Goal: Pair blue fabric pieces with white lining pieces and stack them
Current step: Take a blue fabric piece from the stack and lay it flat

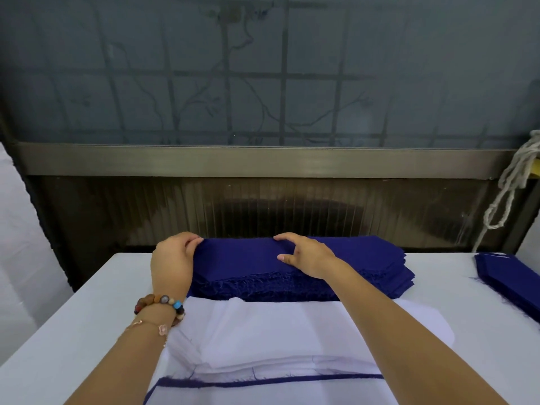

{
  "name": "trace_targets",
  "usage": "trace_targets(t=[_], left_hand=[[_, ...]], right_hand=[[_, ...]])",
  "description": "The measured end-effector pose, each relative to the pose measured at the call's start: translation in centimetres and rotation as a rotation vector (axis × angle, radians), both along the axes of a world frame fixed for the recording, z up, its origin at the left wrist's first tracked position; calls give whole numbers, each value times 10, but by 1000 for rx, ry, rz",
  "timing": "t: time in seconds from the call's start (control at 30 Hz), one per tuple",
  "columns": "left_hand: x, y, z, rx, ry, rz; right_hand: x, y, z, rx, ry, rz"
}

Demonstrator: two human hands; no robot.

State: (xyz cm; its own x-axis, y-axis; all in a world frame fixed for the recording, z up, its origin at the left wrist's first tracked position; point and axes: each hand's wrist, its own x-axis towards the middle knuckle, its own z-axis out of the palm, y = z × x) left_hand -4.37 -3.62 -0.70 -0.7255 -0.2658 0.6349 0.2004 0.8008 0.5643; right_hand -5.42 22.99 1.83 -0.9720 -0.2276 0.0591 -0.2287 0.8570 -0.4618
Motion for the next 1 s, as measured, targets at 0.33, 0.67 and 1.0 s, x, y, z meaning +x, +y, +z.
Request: trace_targets(t=[0.33, 0.67, 1.0], left_hand=[[7, 10, -16, 271, 154, 65], [9, 9, -14, 431, 226, -88], [10, -7, -27, 514, -1, -257]], right_hand=[[-4, 1, -1, 27, 0, 22], [-2, 0, 4, 78, 5, 16], [-5, -36, 4, 51, 187, -20]])
